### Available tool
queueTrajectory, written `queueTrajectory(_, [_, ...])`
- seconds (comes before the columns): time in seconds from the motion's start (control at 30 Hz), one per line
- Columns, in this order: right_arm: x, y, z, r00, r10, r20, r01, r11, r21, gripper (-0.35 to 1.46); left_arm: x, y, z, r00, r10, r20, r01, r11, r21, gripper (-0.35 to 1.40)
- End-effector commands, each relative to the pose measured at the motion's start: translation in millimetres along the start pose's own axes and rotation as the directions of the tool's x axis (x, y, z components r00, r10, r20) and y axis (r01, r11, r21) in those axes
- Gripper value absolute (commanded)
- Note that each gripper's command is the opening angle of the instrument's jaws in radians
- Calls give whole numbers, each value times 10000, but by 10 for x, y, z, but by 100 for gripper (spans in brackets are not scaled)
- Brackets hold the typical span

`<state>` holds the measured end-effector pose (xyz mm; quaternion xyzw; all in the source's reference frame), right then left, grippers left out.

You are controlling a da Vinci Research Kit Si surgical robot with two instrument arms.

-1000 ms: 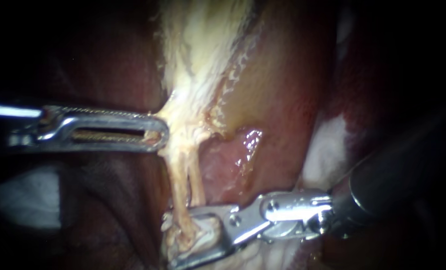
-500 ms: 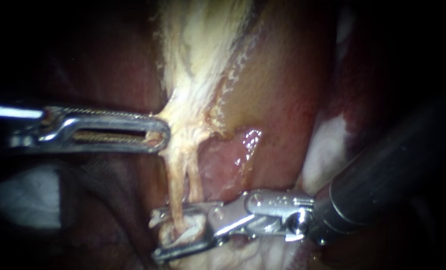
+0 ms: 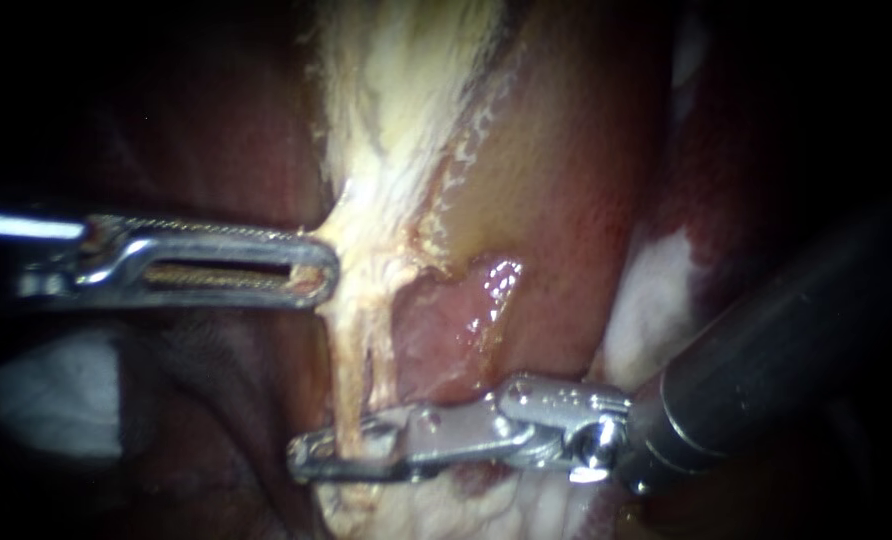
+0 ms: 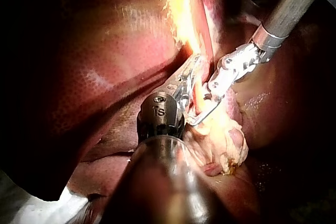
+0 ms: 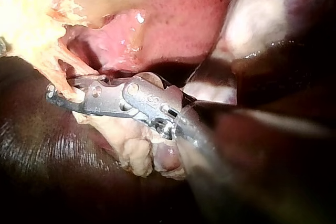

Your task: Clipping first clip left tube

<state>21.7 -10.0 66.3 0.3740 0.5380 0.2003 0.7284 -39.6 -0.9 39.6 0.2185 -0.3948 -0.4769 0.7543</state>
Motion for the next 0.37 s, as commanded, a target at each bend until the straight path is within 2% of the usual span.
queueTrajectory(0.03, [0, 0, 0, 10000, 53, 3, -53, 10000, 1, -35, 0, 0, 0, 10000, 5, -2, -5, 10000, 6, -35])
queueTrajectory(0.37, [-1, 2, 0, 10000, 54, 2, -54, 10000, -4, -35, 0, 2, 0, 10000, 10, -5, -10, 10000, 15, -35])
